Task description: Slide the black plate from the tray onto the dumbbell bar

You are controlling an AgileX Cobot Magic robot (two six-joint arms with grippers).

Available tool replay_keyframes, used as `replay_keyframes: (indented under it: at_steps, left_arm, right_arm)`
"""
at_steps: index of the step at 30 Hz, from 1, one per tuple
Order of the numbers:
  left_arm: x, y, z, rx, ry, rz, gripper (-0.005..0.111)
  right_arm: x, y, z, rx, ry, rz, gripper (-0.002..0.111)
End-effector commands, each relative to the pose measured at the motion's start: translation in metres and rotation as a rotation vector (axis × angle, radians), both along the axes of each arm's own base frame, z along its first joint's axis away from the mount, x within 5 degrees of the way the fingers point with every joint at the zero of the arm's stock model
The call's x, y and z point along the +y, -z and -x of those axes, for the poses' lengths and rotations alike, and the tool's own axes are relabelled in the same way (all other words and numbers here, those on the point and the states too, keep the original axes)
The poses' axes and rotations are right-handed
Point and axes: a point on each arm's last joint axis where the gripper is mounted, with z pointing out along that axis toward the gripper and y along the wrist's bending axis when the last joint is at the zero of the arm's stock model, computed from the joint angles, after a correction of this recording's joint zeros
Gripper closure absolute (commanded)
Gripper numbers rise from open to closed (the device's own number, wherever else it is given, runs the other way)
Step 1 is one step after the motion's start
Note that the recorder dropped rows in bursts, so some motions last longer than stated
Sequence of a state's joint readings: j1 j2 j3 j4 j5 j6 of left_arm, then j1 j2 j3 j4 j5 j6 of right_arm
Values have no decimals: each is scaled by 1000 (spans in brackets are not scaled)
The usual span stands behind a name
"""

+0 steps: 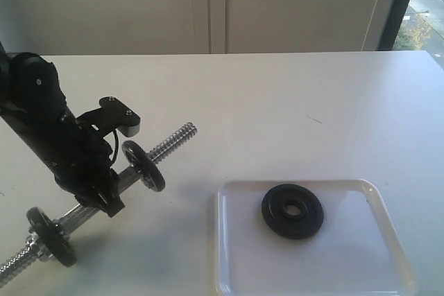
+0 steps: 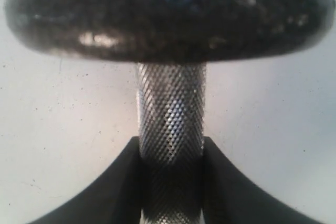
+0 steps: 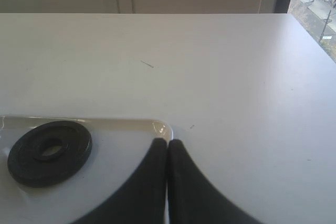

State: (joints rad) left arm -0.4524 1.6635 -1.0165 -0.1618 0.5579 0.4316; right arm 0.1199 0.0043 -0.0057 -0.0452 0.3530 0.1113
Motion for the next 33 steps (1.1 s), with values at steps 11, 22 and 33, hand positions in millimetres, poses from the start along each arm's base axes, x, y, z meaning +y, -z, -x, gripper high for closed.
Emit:
replay_keyframes:
  at_steps: [11,22,33]
  left_arm:
    - [-9,-25,7,-15,45,139,107]
    - [-9,-25,9,-1,61,135,107]
    - [-9,-25,10,8,66,134,107]
  right_arm:
    - [0,1,0,-8,-1,3,108]
    - [1,-13,-2,-161,-8,-14,108]
    - [3,-52,2,-595,-30,-13,108]
